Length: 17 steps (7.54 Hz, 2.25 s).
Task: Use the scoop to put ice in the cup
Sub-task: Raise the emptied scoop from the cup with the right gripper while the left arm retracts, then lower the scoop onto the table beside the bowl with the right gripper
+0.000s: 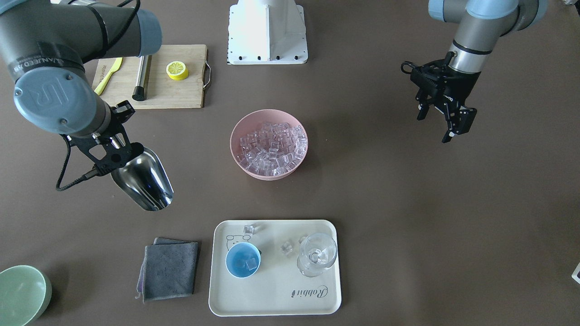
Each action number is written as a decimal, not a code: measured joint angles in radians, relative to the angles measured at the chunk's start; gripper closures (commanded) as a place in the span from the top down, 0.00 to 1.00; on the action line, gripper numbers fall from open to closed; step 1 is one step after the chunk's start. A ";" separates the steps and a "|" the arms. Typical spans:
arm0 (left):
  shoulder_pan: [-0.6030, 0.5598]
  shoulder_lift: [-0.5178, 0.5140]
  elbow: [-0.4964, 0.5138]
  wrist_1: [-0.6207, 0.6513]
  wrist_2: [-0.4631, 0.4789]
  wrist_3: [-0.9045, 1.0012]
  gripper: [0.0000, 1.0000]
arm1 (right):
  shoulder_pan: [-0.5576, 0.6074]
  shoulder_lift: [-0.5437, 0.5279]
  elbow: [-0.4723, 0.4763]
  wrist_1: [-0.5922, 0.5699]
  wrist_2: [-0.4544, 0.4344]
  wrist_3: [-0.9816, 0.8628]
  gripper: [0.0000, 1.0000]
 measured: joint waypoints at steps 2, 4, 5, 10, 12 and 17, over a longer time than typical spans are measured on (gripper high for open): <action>-0.110 0.033 0.009 0.067 -0.120 -0.001 0.98 | -0.002 -0.147 0.172 0.024 0.037 0.070 0.00; -0.228 0.050 0.054 0.146 -0.247 -0.002 0.98 | 0.002 -0.306 0.286 0.129 0.071 0.191 0.00; -0.287 0.052 0.085 0.171 -0.300 -0.002 0.98 | 0.004 -0.378 0.306 0.209 0.084 0.269 0.00; -0.553 0.127 0.198 0.292 -0.487 -0.002 0.98 | -0.063 -0.397 0.184 0.488 0.167 0.821 0.00; -0.646 0.139 0.251 0.317 -0.536 0.000 0.98 | -0.122 -0.403 0.122 0.636 0.179 0.954 0.00; -0.743 0.167 0.333 0.331 -0.642 0.005 0.98 | -0.194 -0.457 0.066 0.783 0.176 1.012 0.00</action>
